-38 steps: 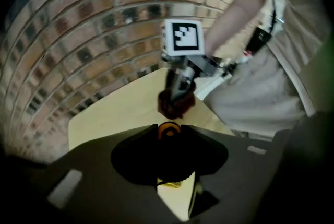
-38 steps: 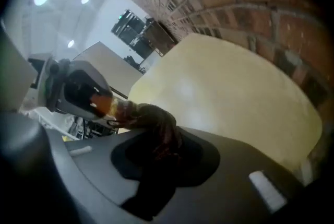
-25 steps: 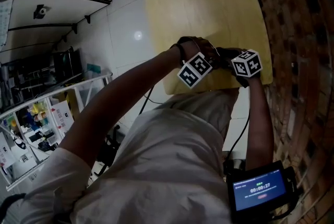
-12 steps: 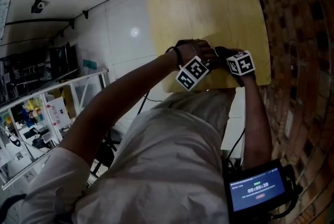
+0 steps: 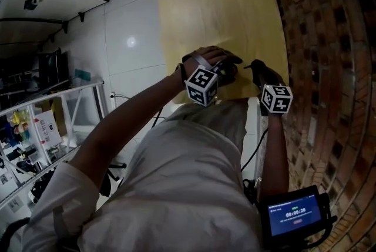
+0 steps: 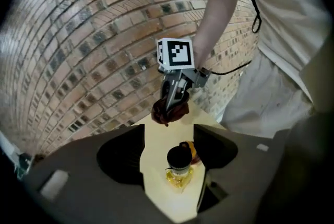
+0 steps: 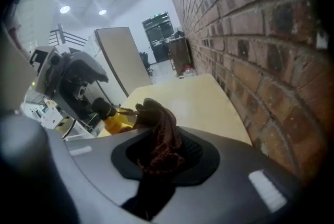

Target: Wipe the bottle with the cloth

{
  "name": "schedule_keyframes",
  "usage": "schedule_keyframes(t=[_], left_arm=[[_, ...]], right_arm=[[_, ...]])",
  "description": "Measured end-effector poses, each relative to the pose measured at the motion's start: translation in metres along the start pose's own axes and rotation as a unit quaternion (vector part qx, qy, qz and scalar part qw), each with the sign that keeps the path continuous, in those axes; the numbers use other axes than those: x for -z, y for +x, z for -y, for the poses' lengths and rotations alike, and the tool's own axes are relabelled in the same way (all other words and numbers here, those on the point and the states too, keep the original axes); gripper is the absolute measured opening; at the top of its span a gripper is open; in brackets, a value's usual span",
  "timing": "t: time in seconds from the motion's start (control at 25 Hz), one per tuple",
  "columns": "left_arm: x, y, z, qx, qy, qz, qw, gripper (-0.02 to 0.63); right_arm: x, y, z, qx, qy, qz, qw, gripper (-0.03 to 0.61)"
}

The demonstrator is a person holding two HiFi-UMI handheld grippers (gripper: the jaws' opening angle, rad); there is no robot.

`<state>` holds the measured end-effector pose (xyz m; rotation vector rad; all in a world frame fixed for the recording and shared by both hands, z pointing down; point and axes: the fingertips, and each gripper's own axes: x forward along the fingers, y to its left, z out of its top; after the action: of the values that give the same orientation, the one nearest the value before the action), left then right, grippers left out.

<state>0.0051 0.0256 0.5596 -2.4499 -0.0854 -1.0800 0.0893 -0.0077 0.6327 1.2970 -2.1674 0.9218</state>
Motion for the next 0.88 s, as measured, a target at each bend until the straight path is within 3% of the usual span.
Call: schedule_keyframes(t=[0.2,0.28,0.36,0.48,0.64,0.72,0.88], left_arm=[[-0.015,-0.038,-0.013,-0.082,-0.101,0.045,0.9905,0.313],[-0.013,-0.058,-0.014,-0.117,-0.160,0.055,0.9786,0.313],[-0.007,-0.080,-0.017,-0.159,-0.223,0.062,0.9596,0.307],[0.011,-0.118,-0.011,-0.219,-0.317,0.059,0.9209,0.284],[0.032,-0.163,0.023,-0.295,-0.405,0.040,0.8647,0.157],[0.025,-0.185,0.036,-0.342,-0.432,0.047,0.8333,0.068],[-0.006,-0.227,0.077,-0.425,-0.485,0.068,0.7617,0.014]], right_arm=[[-0.016,-0.061,0.006,0.041,0.006,0.045,0.998,0.080],[-0.022,-0.080,0.004,0.048,0.007,0.062,0.997,0.080],[-0.033,-0.096,0.001,0.048,0.005,0.080,0.996,0.080],[-0.044,-0.114,-0.009,0.037,-0.003,0.101,0.994,0.080],[-0.050,-0.132,-0.031,0.002,-0.034,0.117,0.993,0.081],[-0.059,-0.152,-0.039,-0.014,-0.052,0.126,0.991,0.081],[-0.072,-0.198,-0.061,-0.052,-0.083,0.168,0.981,0.081]])
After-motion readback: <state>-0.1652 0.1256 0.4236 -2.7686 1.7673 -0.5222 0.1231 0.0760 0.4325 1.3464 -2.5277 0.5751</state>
